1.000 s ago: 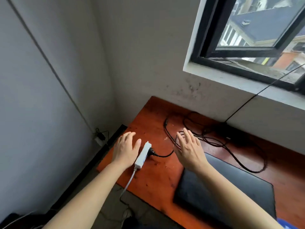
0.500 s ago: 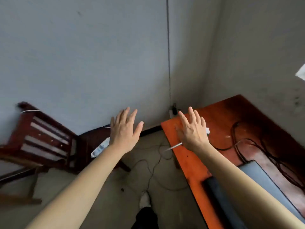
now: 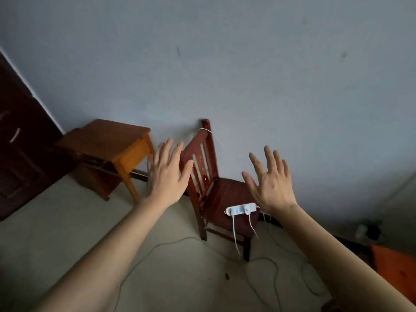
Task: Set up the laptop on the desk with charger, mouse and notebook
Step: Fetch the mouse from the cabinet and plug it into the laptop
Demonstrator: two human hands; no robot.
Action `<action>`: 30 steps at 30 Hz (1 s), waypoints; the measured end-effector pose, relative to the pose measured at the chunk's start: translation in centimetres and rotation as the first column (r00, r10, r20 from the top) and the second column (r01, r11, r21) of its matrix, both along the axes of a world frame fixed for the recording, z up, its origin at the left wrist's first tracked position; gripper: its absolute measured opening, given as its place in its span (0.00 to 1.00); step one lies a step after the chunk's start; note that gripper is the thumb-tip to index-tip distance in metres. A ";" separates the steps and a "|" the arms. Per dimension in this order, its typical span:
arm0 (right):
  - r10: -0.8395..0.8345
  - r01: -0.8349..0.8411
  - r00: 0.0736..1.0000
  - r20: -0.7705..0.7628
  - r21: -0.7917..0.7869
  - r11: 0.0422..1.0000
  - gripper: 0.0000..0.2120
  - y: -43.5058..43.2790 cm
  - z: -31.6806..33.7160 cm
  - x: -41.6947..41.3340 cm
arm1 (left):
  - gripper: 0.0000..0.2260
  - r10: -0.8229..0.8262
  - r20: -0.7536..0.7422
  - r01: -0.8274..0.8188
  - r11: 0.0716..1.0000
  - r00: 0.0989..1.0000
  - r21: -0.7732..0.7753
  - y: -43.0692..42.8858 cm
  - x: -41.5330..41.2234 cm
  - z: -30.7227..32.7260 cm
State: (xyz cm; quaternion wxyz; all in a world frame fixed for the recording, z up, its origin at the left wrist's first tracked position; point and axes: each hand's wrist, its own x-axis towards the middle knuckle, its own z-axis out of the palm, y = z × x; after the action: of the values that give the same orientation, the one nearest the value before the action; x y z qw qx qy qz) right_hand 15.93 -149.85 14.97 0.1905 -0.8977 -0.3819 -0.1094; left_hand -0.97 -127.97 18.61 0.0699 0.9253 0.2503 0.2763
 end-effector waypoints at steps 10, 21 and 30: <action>0.355 -0.355 0.933 0.062 -0.012 0.935 0.37 33.9 1.8 -8.3 | 0.29 0.333 0.066 -0.337 0.938 0.941 0.080 25.9 -14.4 2.6; 0.680 -0.683 0.725 0.108 -0.009 0.730 0.35 65.5 1.5 -16.1 | 0.28 0.642 0.059 -0.641 0.746 0.764 0.184 48.5 -25.3 1.3; 0.792 -0.796 0.590 0.158 -0.046 0.603 0.36 93.4 3.9 -16.3 | 0.30 0.780 0.036 -0.766 0.603 0.624 0.222 72.9 -25.5 3.8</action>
State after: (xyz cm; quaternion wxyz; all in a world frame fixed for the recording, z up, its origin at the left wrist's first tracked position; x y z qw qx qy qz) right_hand -0.33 -56.48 18.83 0.2008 -0.6186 -0.7541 -0.0914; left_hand -26.44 -55.11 22.38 -0.1651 0.7361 0.5962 0.2747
